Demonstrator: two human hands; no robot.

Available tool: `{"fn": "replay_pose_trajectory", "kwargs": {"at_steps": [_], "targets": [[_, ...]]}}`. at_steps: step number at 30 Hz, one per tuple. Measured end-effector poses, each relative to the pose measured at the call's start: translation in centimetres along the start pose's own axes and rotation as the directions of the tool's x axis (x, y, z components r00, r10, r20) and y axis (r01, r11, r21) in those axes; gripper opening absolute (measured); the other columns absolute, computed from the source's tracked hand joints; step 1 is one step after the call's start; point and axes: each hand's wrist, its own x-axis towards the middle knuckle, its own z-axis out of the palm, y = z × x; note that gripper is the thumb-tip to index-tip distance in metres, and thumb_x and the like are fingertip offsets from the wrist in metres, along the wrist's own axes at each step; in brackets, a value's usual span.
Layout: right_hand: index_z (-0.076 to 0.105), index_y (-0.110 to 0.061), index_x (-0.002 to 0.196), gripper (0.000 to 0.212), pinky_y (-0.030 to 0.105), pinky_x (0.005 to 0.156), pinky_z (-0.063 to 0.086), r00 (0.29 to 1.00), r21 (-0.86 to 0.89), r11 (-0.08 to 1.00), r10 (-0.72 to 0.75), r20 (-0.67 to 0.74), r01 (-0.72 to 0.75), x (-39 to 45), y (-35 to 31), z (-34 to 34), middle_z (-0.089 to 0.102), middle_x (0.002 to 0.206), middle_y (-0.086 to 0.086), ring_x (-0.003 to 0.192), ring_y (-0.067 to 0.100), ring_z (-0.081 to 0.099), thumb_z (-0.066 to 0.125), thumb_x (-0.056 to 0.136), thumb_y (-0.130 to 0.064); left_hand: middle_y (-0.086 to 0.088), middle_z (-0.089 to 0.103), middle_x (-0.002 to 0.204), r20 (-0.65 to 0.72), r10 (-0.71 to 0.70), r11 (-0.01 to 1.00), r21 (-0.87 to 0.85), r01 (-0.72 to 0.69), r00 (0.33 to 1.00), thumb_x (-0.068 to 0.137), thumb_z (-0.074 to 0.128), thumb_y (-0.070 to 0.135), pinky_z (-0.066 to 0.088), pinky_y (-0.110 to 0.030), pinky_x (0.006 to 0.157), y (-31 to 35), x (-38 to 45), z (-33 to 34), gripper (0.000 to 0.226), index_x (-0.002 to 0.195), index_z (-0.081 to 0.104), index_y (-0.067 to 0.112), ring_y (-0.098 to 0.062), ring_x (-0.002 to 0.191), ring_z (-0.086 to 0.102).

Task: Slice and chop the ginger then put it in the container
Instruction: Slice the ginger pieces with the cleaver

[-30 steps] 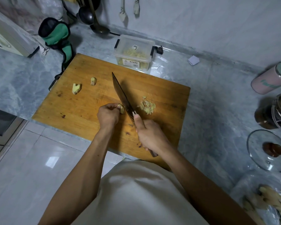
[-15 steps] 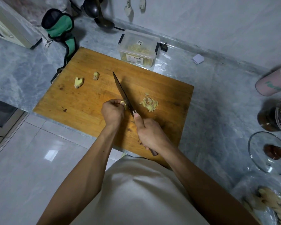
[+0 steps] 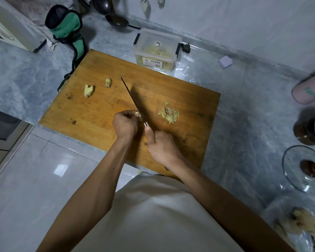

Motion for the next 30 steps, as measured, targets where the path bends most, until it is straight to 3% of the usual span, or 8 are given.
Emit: {"fn": "replay_pose_trajectory", "kwargs": {"at_steps": [6,9,13,16,21,26,30], "targets": [[0.048,-0.016,0.058,0.066,0.045,0.054,0.053,0.997,0.107,0.992,0.072,-0.011,-0.070,-0.1,0.9,-1.1,0.048,0.048,-0.003,0.045,0.017,0.051,0.024,0.108,-0.051,0.001,0.072,0.084,0.047,-0.001,0.999,-0.053,0.004,0.999,0.090,0.065,0.006,0.049,-0.017,0.076,-1.2,0.7,-0.1,0.012,0.090,0.075,0.012,-0.013,0.085,0.068],[0.043,-0.017,0.055,0.066,0.038,0.049,0.044,0.994,0.147,0.985,0.102,-0.045,-0.095,-1.1,1.9,-1.9,0.043,0.045,-0.002,0.042,0.019,0.047,0.024,0.107,-0.052,0.004,0.071,0.085,0.068,-0.007,0.997,-0.080,0.012,0.998,0.092,0.065,0.005,0.046,-0.010,0.075,-1.5,0.7,-0.2,0.012,0.095,0.075,0.011,-0.010,0.085,0.065],[0.053,-0.010,0.067,0.067,0.027,0.042,0.040,0.986,0.152,0.980,0.144,-0.084,-0.130,-1.5,3.1,-2.9,0.050,0.056,0.010,0.046,0.022,0.048,0.023,0.105,-0.057,-0.004,0.072,0.093,0.092,-0.009,0.992,-0.123,0.021,0.996,0.091,0.064,0.002,0.051,-0.021,0.086,-1.9,1.0,-0.4,0.014,0.098,0.075,0.007,-0.017,0.094,0.068],[0.054,-0.011,0.071,0.065,0.024,0.042,0.039,0.991,0.147,0.983,0.119,-0.064,-0.108,-1.7,2.8,-3.0,0.050,0.054,0.006,0.044,0.018,0.048,0.024,0.106,-0.057,-0.005,0.073,0.097,0.110,-0.005,0.991,-0.129,0.019,0.994,0.091,0.064,0.002,0.053,-0.031,0.095,-2.1,1.1,-0.6,0.016,0.101,0.075,0.008,-0.019,0.098,0.068],[0.055,-0.013,0.074,0.063,0.031,0.049,0.043,0.992,0.178,0.976,0.127,0.006,-0.126,-1.8,2.5,-2.1,0.046,0.050,0.000,0.045,0.019,0.048,0.025,0.105,-0.058,-0.006,0.074,0.098,0.124,0.031,0.997,-0.074,-0.022,0.992,0.092,0.062,0.004,0.055,-0.040,0.095,-2.3,0.9,-1.3,0.018,0.102,0.075,0.012,-0.023,0.099,0.069],[0.056,-0.010,0.072,0.065,0.029,0.044,0.041,0.982,0.222,0.961,0.181,-0.048,-0.166,-2.0,2.8,-2.3,0.048,0.049,0.003,0.040,0.019,0.047,0.027,0.105,-0.057,-0.002,0.074,0.098,0.173,0.014,1.000,-0.028,-0.010,0.985,0.093,0.061,0.005,0.054,-0.041,0.095,-2.1,1.3,-2.3,0.020,0.098,0.075,0.019,-0.021,0.096,0.068],[0.061,-0.002,0.074,0.072,0.045,0.051,0.050,0.986,0.138,0.979,0.158,-0.048,-0.150,-2.1,2.8,-3.1,0.050,0.053,0.006,0.045,0.020,0.050,0.026,0.105,-0.057,-0.001,0.073,0.106,0.183,0.040,0.998,0.044,-0.049,0.982,0.095,0.061,0.010,0.053,-0.038,0.097,-2.1,1.1,-3.1,0.019,0.108,0.074,0.016,-0.020,0.101,0.067]]}}
